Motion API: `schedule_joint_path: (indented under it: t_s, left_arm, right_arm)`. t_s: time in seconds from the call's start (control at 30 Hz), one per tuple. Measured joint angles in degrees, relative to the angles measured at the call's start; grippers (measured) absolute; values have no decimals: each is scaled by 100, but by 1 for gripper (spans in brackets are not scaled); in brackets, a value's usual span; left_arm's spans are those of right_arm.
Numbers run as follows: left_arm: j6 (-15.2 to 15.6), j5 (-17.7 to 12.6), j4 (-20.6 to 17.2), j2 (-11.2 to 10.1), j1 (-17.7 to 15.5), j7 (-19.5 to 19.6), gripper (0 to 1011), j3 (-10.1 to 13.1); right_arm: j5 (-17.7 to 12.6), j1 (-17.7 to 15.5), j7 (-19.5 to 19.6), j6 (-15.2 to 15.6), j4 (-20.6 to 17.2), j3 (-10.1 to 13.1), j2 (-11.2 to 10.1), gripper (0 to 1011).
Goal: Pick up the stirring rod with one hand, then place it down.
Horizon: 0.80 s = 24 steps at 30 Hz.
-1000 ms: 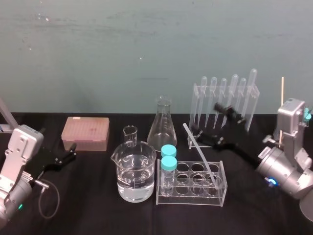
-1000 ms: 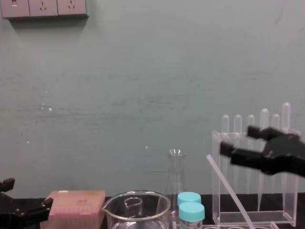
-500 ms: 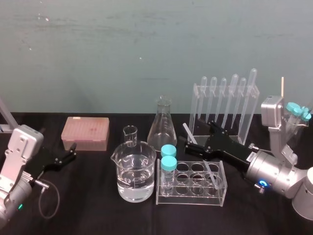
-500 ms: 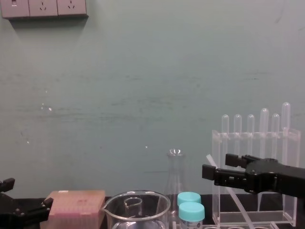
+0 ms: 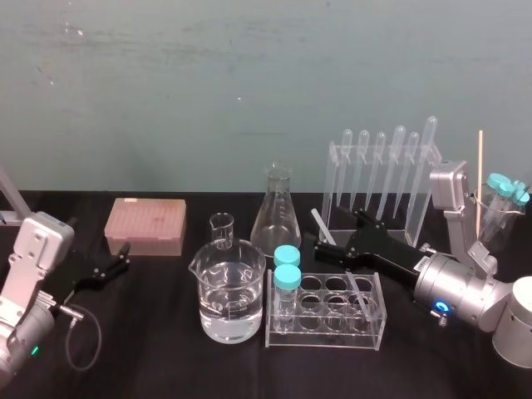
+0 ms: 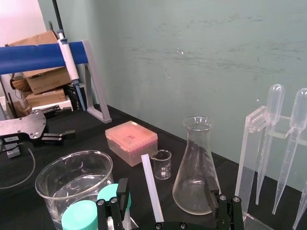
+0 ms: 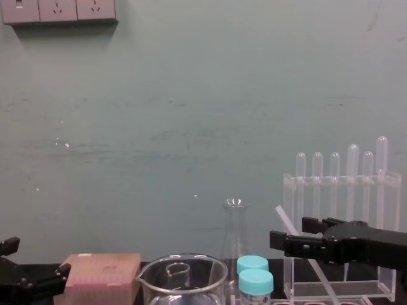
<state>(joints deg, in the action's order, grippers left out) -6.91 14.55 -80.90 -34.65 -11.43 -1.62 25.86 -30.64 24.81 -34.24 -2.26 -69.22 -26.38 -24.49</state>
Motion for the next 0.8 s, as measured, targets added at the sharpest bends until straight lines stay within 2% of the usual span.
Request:
schedule_joint_path:
  t_s: [0.4, 0.57, 0.8]
  left_arm:
    - [0, 0, 0, 0, 0, 0, 1000, 0]
    - [0, 0, 0, 0, 0, 0, 1000, 0]
    - [0, 0, 0, 0, 0, 0, 1000, 0]
  right_arm:
    - [-3, -12, 12, -15, -20, -1, -10, 981]
    - [-5, -15, 16, -21, -25, -2, -12, 885]
    - [-10, -19, 16, -25, -30, -2, -15, 664]
